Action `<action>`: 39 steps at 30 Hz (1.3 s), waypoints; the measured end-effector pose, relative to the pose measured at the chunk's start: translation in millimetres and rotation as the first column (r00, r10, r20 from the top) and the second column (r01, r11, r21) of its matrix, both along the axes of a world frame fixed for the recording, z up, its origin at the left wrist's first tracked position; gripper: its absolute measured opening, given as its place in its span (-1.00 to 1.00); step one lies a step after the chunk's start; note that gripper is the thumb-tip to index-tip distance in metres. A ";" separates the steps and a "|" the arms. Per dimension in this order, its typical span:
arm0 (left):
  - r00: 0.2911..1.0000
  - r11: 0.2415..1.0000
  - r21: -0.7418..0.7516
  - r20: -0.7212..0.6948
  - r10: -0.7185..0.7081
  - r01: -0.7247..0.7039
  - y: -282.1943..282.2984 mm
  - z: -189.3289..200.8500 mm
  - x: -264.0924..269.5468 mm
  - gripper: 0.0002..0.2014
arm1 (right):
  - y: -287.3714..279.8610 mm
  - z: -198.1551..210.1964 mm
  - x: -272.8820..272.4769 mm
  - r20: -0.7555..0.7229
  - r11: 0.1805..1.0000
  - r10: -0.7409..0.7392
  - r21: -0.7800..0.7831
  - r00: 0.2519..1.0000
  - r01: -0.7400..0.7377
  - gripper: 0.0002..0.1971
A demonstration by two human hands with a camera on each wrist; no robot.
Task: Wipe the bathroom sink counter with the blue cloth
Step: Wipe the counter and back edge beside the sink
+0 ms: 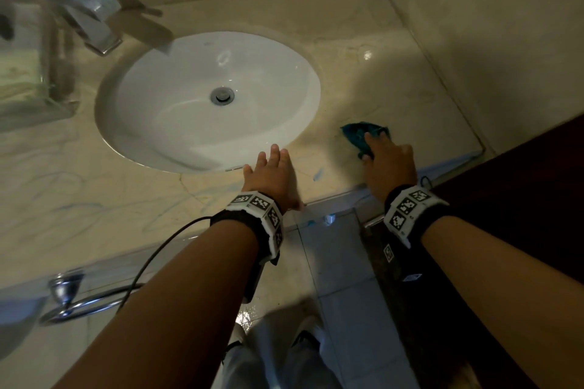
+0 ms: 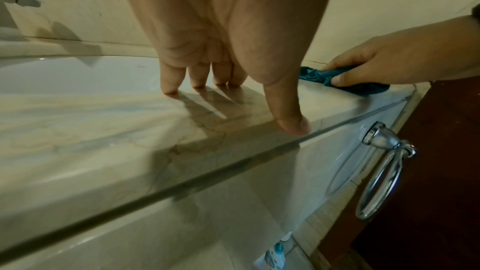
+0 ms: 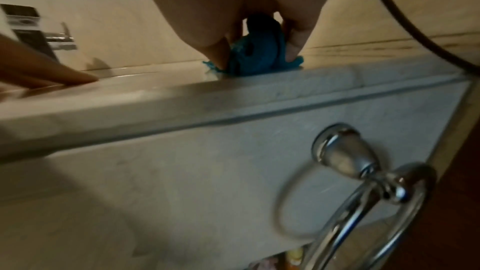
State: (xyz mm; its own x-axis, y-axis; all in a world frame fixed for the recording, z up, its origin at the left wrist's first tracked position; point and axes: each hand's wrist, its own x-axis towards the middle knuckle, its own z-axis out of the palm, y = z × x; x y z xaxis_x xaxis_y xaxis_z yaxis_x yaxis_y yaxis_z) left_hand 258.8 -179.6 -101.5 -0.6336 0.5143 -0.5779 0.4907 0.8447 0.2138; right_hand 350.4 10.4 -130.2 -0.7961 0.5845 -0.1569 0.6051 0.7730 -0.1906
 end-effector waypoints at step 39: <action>0.999 1.000 0.021 0.042 0.012 -0.013 3.4 6.5 -2.2 0.21 | -30.5 6.9 -14.4 -0.189 0.963 0.130 -0.211 0.973 -0.169 -0.67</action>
